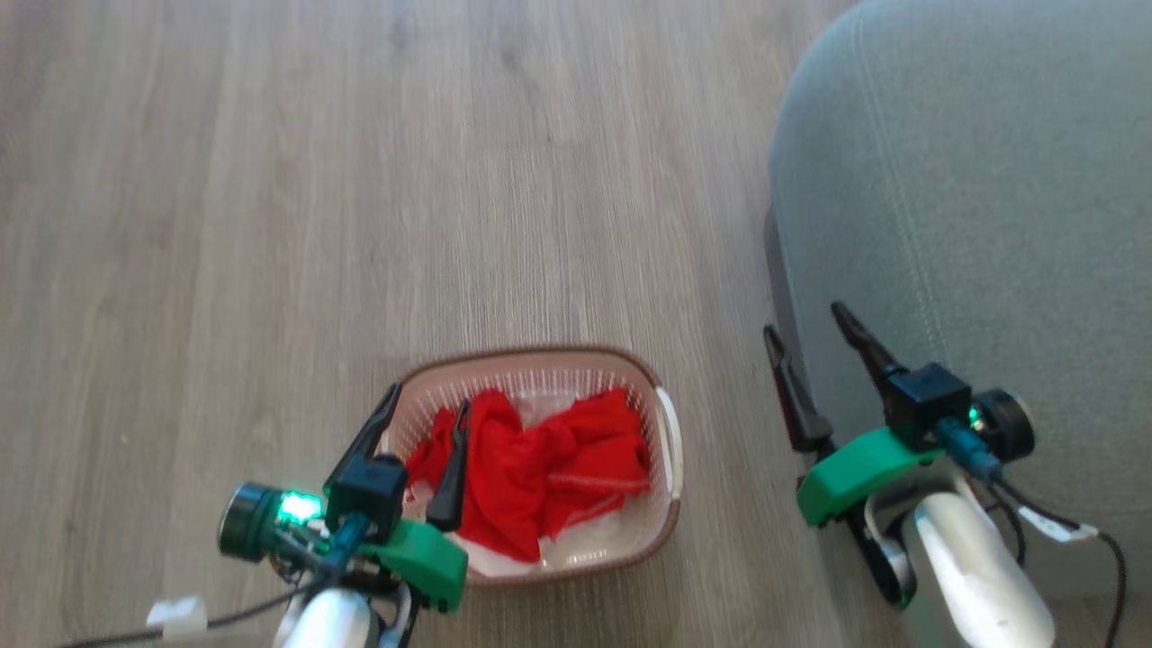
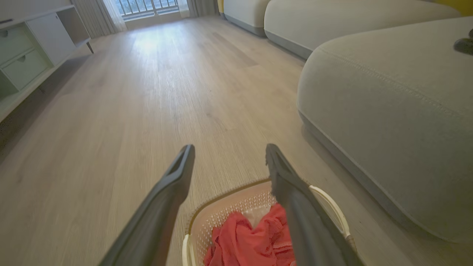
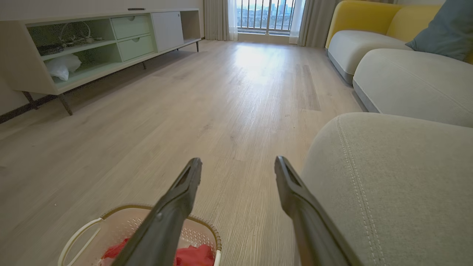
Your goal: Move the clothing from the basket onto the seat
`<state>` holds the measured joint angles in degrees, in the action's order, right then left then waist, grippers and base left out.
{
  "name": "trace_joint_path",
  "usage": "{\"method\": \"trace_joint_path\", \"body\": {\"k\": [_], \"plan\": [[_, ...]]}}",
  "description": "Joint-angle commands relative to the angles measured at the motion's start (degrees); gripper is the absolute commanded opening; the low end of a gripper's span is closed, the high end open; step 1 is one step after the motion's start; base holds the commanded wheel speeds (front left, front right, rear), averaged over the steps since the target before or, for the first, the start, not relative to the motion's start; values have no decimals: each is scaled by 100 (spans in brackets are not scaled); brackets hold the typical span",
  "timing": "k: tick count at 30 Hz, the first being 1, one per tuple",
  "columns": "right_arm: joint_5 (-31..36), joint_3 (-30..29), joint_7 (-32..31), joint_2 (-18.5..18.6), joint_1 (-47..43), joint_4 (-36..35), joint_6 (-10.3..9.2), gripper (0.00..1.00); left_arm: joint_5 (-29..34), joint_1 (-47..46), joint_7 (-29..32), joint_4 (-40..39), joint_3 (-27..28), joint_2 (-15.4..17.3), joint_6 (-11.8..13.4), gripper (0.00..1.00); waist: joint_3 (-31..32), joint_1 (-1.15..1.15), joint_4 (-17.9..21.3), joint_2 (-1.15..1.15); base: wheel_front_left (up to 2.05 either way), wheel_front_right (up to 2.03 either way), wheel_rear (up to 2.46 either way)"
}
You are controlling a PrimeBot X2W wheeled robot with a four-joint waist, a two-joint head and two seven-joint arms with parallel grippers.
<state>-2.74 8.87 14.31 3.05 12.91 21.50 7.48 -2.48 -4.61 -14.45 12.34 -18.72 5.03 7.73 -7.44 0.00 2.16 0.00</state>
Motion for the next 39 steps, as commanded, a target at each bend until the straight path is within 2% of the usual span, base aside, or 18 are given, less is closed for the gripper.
{"method": "trace_joint_path", "body": {"k": [1, 4, 10, 18, 26, 31, 36, 39], "plan": [[68, 59, 69, -17, 274, -229, 1, 100, -13, -394, -55, -76, 213, -23, -57, 100, -347, 0, 79, 0, 0, 0, 0], [138, -25, 69, -17, 359, -368, 1, 100, -15, -609, -55, 350, 194, -32, -334, 100, -779, 0, 156, 0, 0, 0, 0], [218, -170, 69, -17, 594, -719, 1, 100, 175, -1279, -55, 1014, 118, 48, -674, 100, -1785, 0, 356, 0, 0, 0, 0], [238, -171, 69, -17, 833, -1221, 1, 100, 406, -2260, -55, 1958, -144, 333, -976, 100, -3021, 0, 635, 0, 0, 0, 0], [23, 58, 69, -17, 1016, -1559, 1, 100, 591, -3130, -55, 3087, -579, 576, -1166, 100, -3812, 0, 894, 0, 0, 0, 0], [-24, 301, 69, -17, 1127, -1788, 1, 100, 627, -3667, -55, 4075, -712, 702, -1129, 100, -4174, 0, 1142, 0, 0, 0, 0], [-159, 430, 69, -17, 1142, -1929, 1, 100, 595, -4113, -55, 4555, -655, 766, -798, 100, -4425, 0, 1313, 0, 0, 0, 0], [-223, 498, 69, -17, 1150, -1990, 1, 100, 594, -4353, -55, 4926, -669, 806, -722, 100, -4567, 0, 1403, 0, 0, 0, 0]]}}
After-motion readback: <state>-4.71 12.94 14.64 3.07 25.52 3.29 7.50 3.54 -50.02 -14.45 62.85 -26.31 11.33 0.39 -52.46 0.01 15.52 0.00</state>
